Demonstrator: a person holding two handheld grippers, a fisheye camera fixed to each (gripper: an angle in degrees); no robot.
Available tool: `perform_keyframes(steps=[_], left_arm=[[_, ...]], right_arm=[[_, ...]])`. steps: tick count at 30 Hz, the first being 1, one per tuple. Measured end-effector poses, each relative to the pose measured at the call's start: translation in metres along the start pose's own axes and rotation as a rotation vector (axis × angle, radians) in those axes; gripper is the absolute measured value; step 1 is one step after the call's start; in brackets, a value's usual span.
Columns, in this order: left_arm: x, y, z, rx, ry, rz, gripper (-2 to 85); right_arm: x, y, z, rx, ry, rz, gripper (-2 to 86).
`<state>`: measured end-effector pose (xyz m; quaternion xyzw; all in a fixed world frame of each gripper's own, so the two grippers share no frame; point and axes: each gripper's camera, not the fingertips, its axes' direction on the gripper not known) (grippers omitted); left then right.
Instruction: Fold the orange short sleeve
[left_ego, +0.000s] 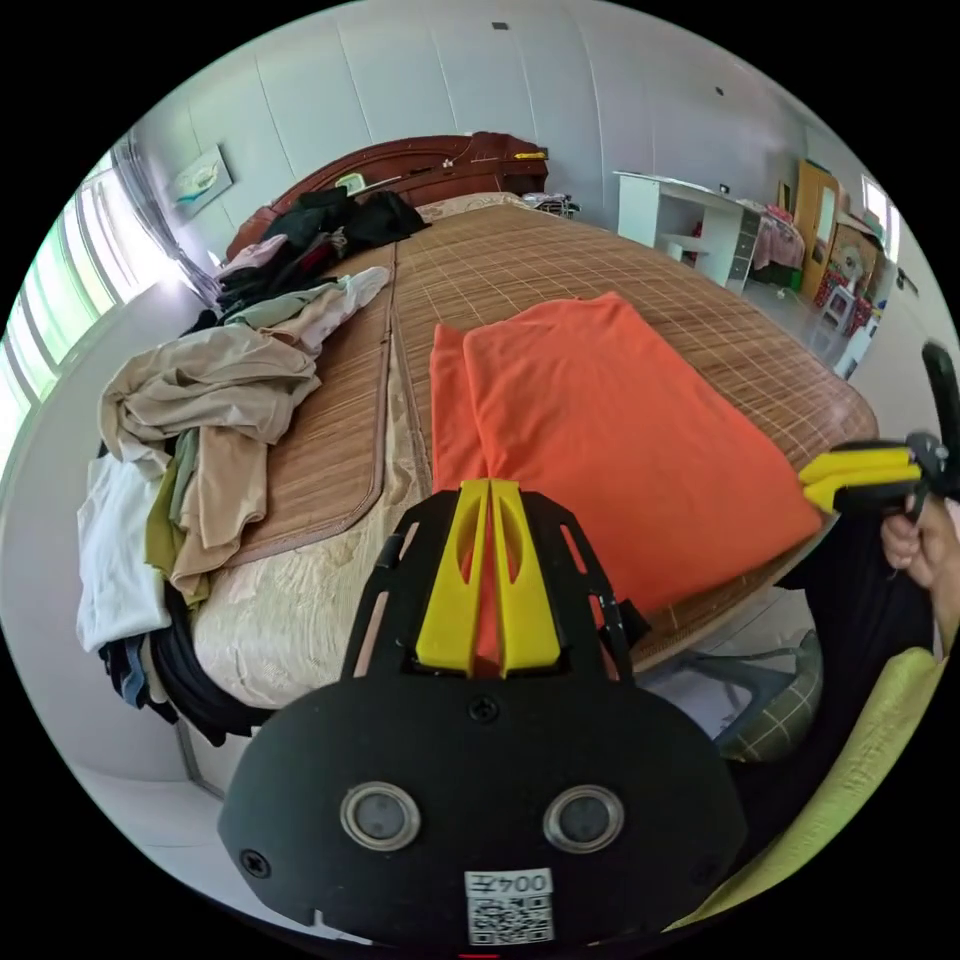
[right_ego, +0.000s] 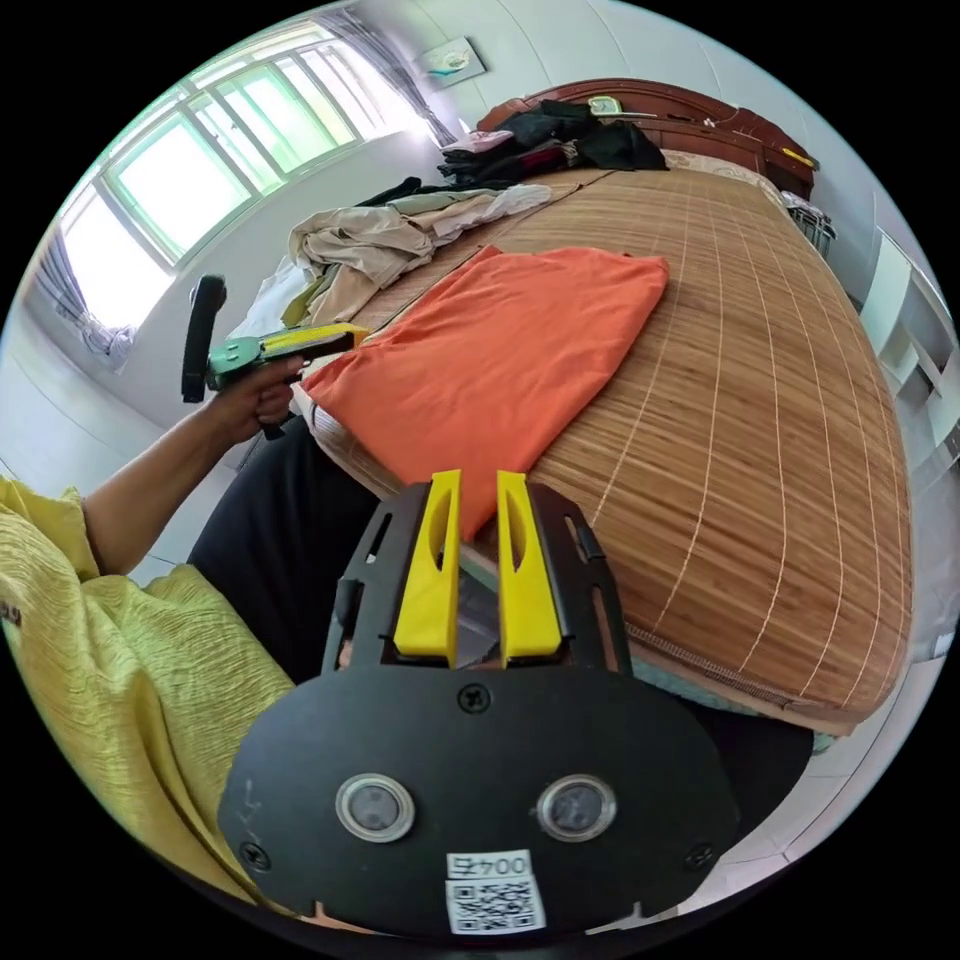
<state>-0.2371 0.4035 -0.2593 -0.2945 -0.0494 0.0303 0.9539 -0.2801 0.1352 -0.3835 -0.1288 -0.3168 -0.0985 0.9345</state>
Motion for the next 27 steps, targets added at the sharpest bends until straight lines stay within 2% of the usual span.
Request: perform_keyframes(steps=[5, 9, 13, 19, 27], left_arm=[[0.035, 0.028, -0.016, 0.006, -0.137, 0.094, 1.0], [0.046, 0.046, -0.023, 0.039, -0.207, 0.109, 1.0], [0.055, 0.058, -0.025, 0.062, -0.18, 0.126, 1.0], [0.072, 0.06, -0.012, -0.02, -0.174, 0.191, 0.8], [0.063, 0.067, -0.014, -0.028, -0.069, 0.165, 0.7]], right_arm=[[-0.01, -0.088, -0.005, -0.024, -0.052, -0.087, 7.9], [-0.026, -0.186, 0.02, -0.11, 0.005, -0.185, 7.9], [-0.031, -0.275, 0.05, -0.163, 0.025, -0.187, 8.1], [-0.032, -0.364, 0.104, -0.288, 0.08, -0.111, 9.7], [-0.056, -0.405, 0.161, -0.385, 0.227, -0.104, 6.9]])
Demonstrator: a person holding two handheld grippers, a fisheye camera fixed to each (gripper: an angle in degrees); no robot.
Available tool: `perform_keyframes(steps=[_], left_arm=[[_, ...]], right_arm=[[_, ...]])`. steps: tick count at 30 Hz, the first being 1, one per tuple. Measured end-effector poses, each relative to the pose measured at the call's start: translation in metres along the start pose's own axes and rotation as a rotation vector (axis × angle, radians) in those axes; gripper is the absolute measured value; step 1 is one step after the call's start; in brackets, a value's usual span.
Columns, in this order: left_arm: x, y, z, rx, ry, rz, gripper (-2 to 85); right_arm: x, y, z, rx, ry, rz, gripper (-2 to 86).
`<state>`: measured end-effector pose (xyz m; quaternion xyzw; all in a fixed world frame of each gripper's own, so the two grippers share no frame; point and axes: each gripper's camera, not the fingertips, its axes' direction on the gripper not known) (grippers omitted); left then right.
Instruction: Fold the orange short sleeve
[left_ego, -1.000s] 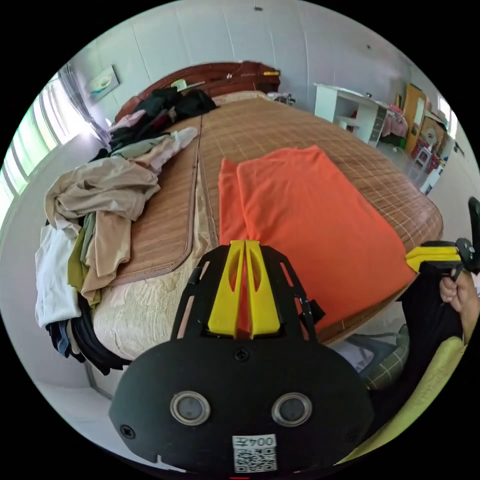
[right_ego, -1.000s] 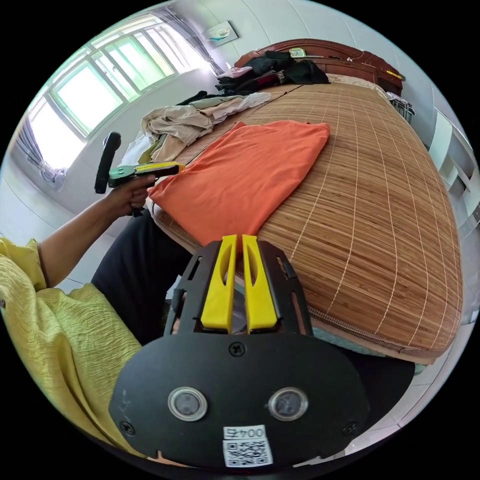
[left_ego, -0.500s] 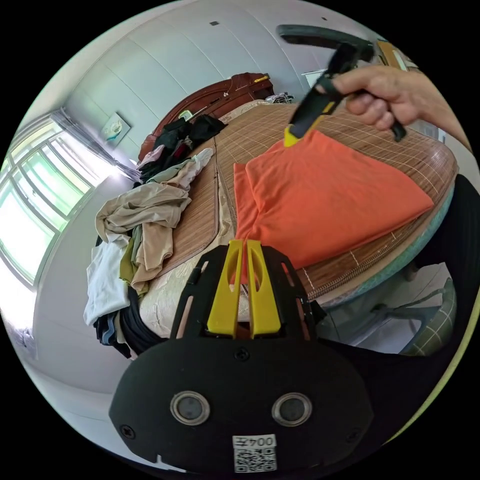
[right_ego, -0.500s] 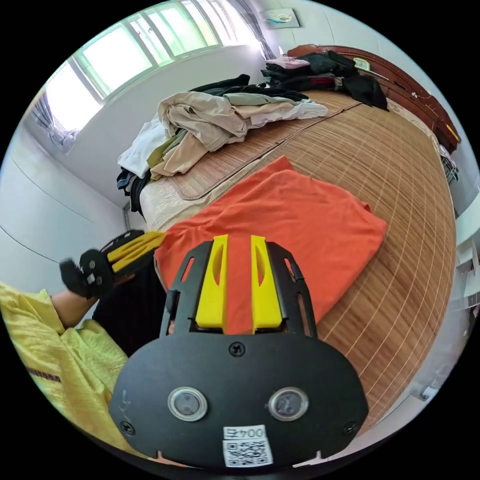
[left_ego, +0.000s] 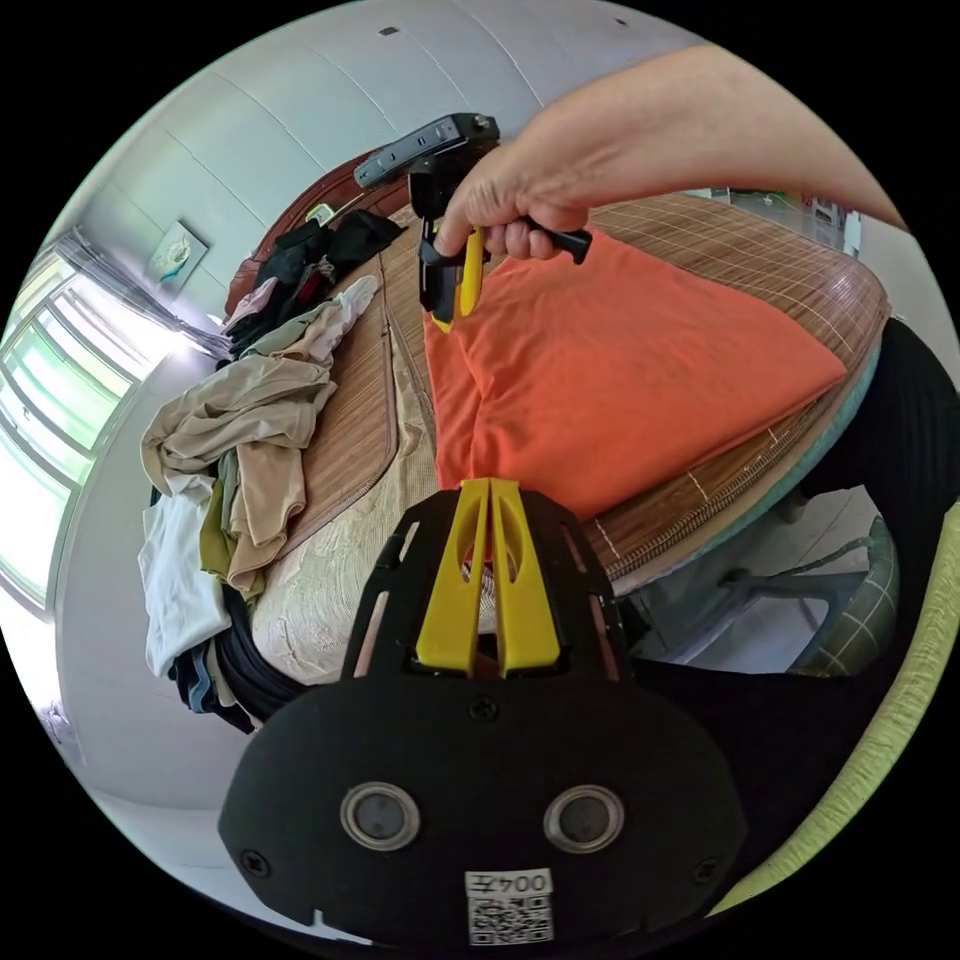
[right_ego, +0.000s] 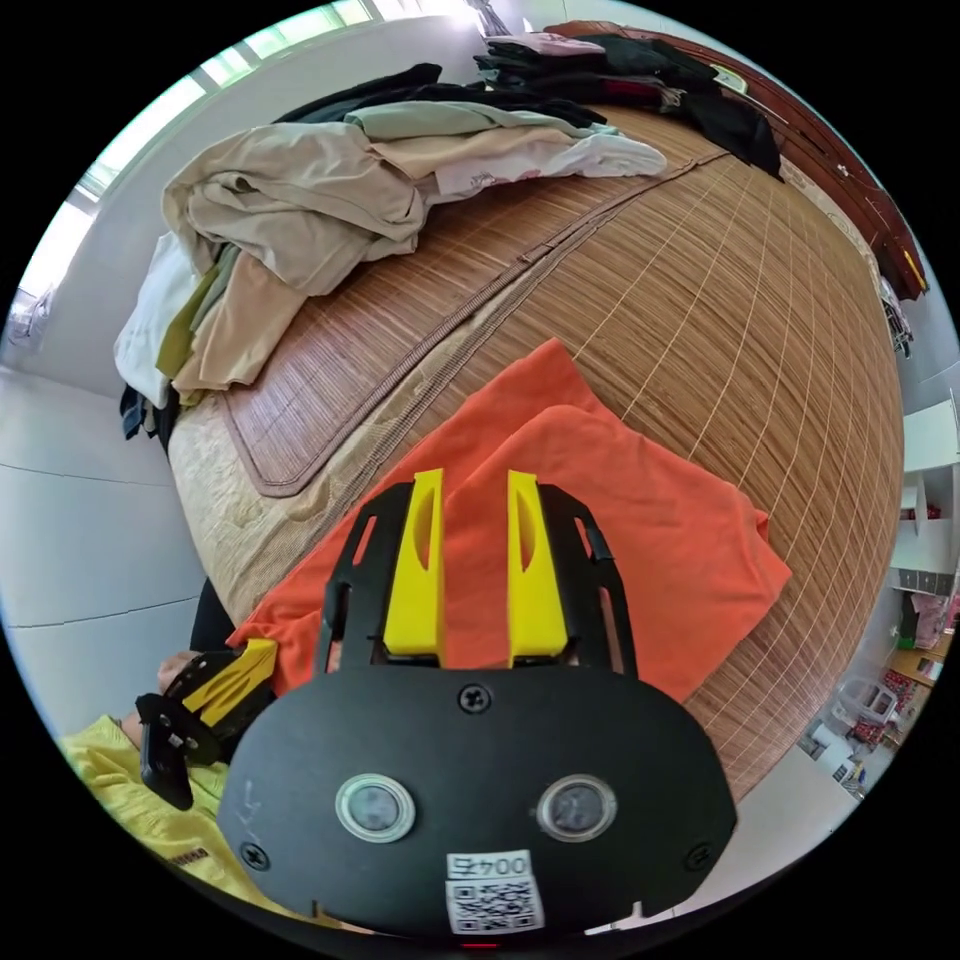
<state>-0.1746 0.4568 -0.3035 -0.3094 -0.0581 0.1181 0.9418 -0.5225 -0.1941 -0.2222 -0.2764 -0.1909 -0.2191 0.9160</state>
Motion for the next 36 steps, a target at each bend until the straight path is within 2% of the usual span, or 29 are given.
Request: perform_keyframes(steps=[3, 8, 14, 17, 22, 27, 31, 33, 36], left_arm=[[0.005, 0.005, -0.001, 0.001, -0.005, 0.011, 0.7], [0.01, 0.011, -0.002, -0.005, -0.002, 0.018, 0.7], [0.018, 0.018, -0.003, -0.006, -0.021, 0.03, 0.8], [0.021, 0.023, -0.008, 0.014, -0.051, 0.027, 0.9], [-0.014, 0.051, -0.038, 0.091, -0.034, -0.089, 1.7], [-0.051, 0.113, -0.057, 0.137, 0.088, -0.157, 3.3], [-0.028, 0.114, -0.066, 0.139, 0.09, -0.035, 5.8], [-0.003, 0.101, -0.072, 0.165, 0.061, 0.086, 6.3], [0.01, 0.086, -0.067, 0.172, 0.038, 0.155, 6.0]], right_arm=[[-0.001, -0.006, 0.005, 0.021, 0.032, -0.002, 1.7], [0.011, -0.015, 0.01, 0.056, 0.008, 0.053, 0.0], [0.015, -0.029, 0.043, 0.026, 0.003, 0.08, 1.8], [0.031, -0.017, 0.031, 0.06, -0.12, 0.077, 6.7], [0.07, 0.097, -0.006, 0.262, -0.347, 0.085, 11.1], [0.11, 0.249, 0.016, 0.35, -0.533, 0.198, 10.3], [0.124, 0.35, 0.061, 0.379, -0.628, 0.315, 11.1], [0.131, 0.379, 0.079, 0.414, -0.659, 0.375, 11.2], [0.149, 0.411, 0.115, 0.447, -0.76, 0.488, 11.2]])
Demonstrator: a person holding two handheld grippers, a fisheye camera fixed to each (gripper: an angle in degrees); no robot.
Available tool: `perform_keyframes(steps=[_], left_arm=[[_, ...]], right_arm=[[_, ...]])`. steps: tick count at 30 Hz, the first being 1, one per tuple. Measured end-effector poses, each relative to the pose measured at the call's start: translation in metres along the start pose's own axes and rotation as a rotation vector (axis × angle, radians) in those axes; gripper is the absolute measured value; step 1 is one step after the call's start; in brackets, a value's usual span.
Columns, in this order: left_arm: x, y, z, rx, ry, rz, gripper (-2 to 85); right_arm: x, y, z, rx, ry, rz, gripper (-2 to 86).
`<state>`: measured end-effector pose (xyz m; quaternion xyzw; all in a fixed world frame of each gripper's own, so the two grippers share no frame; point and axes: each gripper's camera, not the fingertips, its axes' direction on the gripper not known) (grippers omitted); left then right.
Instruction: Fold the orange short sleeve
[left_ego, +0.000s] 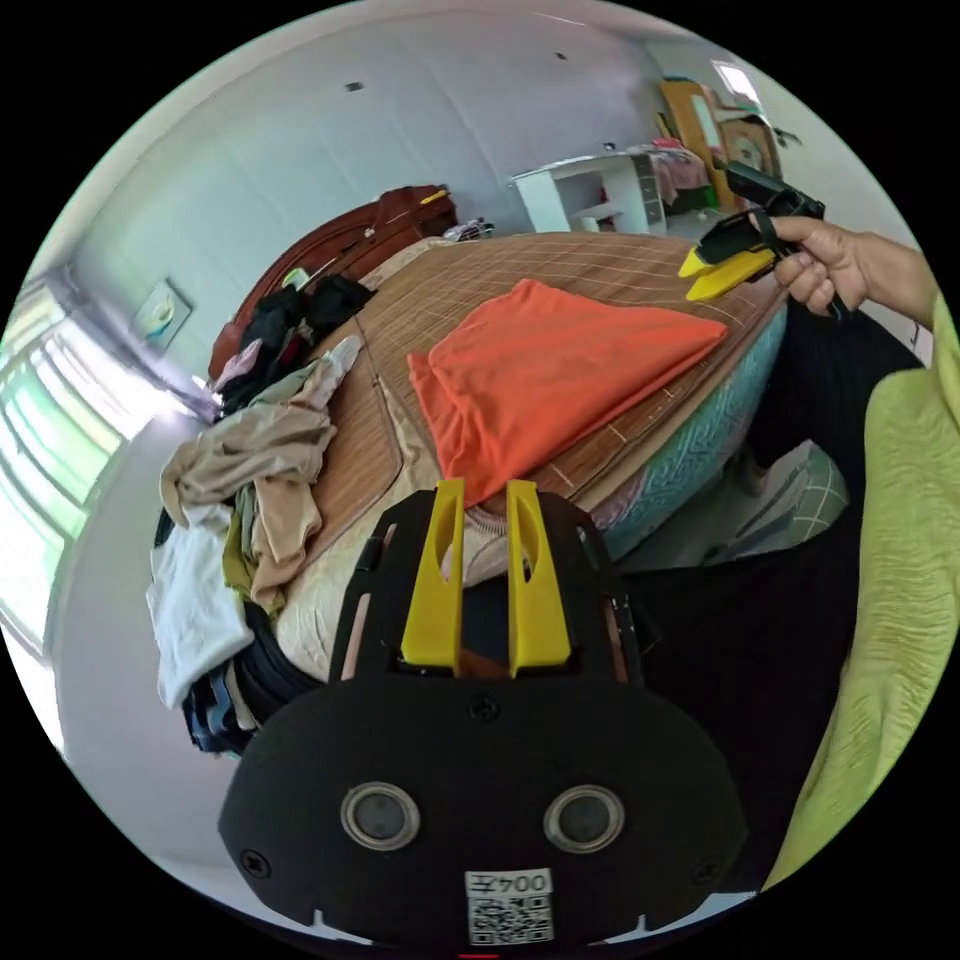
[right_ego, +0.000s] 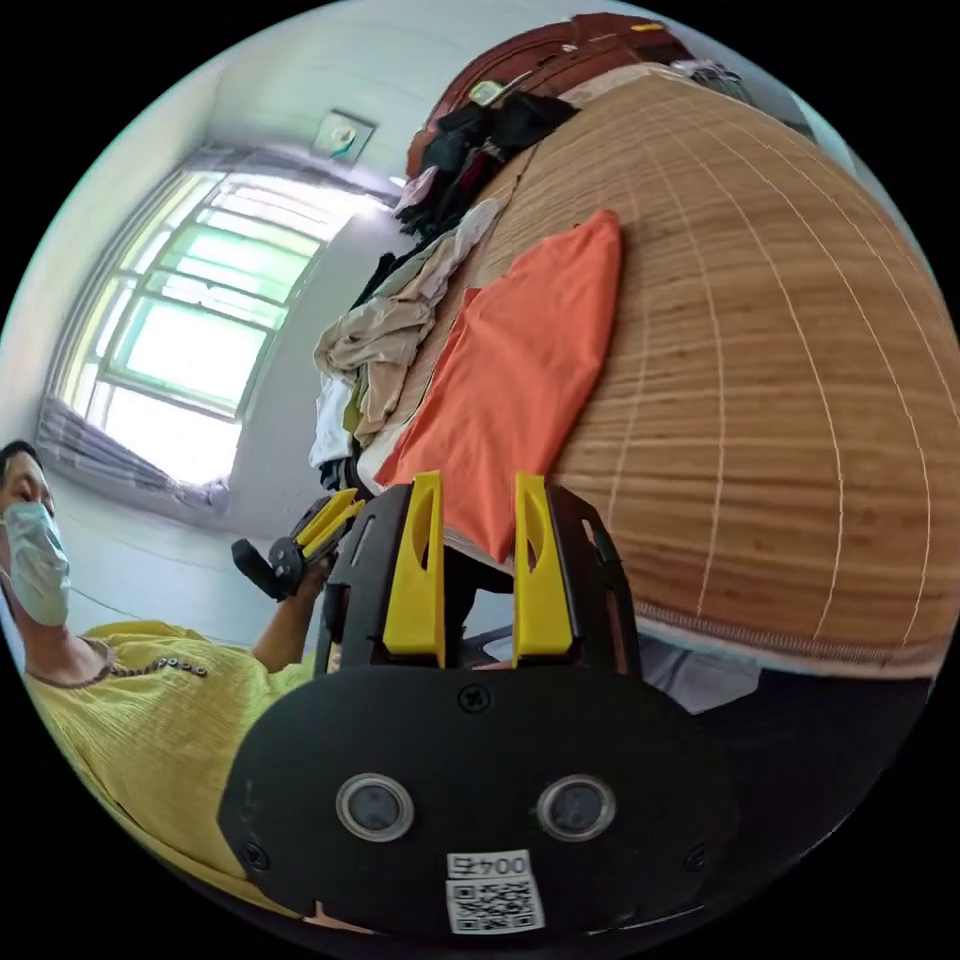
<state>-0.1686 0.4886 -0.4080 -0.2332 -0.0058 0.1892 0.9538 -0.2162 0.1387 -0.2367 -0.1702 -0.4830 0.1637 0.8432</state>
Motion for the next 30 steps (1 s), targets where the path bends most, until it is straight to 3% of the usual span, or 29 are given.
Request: perform_keyframes(steps=[13, 19, 23, 25, 30], left_arm=[[-0.02, -0.008, 0.062, -0.105, 0.133, 0.015, 1.7], [-0.039, -0.003, 0.078, -0.121, 0.217, -0.036, 1.6], [-0.046, 0.001, 0.085, -0.119, 0.223, -0.029, 1.7], [-0.045, 0.002, 0.088, -0.119, 0.209, -0.018, 2.0], [-0.047, 0.004, 0.093, -0.115, 0.182, -0.004, 2.9]], right_arm=[[0.08, 0.025, 0.07, -0.051, -0.181, 0.089, 11.3], [0.075, 0.021, 0.086, -0.076, 0.013, -0.037, 0.8], [0.114, 0.027, 0.104, -0.086, -0.087, 0.053, -0.1], [0.109, 0.027, 0.114, -0.1, -0.008, -0.01, -0.1], [0.132, 0.025, 0.128, -0.127, -0.077, 0.019, 0.7]])
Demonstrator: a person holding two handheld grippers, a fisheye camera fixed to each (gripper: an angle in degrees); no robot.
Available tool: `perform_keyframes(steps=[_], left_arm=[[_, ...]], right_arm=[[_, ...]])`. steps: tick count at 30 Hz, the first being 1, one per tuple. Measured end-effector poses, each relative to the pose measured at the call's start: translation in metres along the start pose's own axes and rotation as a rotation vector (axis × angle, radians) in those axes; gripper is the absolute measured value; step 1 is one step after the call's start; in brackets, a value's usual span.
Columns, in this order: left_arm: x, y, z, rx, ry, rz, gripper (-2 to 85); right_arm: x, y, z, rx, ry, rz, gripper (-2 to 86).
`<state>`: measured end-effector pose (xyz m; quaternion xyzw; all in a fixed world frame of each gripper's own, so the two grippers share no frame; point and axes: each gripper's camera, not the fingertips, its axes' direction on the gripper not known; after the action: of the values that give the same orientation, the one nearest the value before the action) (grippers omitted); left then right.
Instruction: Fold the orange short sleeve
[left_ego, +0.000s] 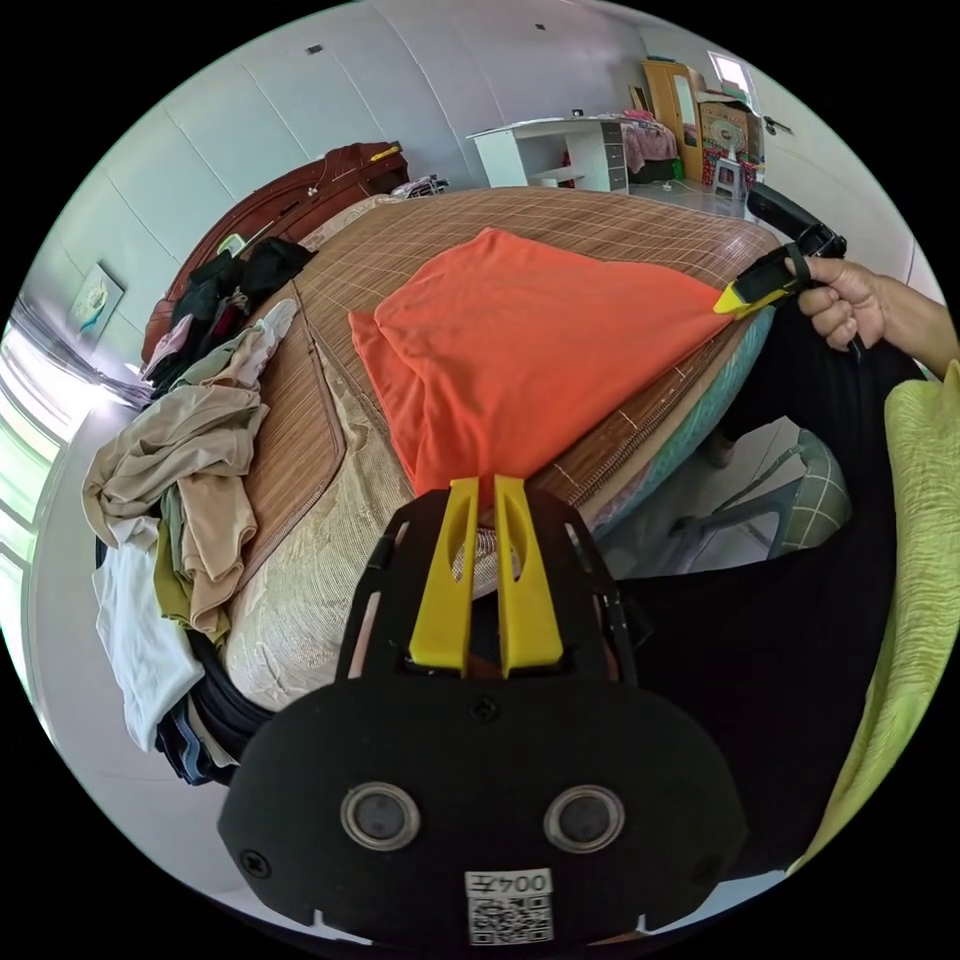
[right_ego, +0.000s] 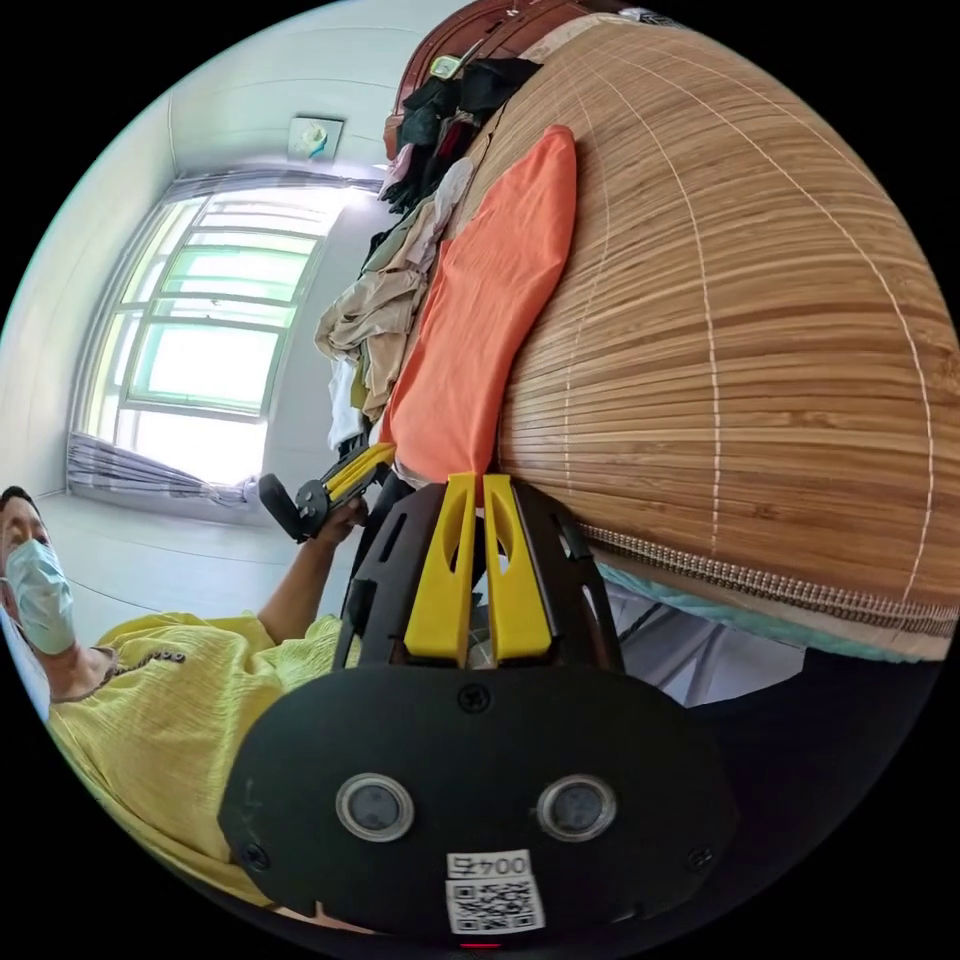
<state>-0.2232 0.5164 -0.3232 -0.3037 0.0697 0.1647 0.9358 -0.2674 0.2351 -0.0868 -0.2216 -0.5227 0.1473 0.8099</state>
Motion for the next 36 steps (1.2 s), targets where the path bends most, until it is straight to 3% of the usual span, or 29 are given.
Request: perform_keyframes(steps=[7, 19, 27, 36], left_arm=[[-0.02, -0.001, -0.001, 0.011, -0.014, -0.047, 4.6], [-0.068, -0.005, 0.008, 0.018, 0.449, -0.43, 7.5], [-0.038, -0.019, 0.03, -0.085, 0.092, -0.096, 8.7], [-0.126, 0.003, 0.076, -0.102, 0.492, -0.427, 9.7]], right_arm=[[0.031, 0.009, -0.001, 0.046, -0.147, 0.064, 7.5], [0.051, -0.004, 0.03, 0.036, -0.215, 0.047, 7.5], [0.053, -0.011, 0.047, 0.031, -0.238, 0.039, 7.6], [0.057, 0.003, 0.035, 0.032, -0.197, 0.086, 9.8]])
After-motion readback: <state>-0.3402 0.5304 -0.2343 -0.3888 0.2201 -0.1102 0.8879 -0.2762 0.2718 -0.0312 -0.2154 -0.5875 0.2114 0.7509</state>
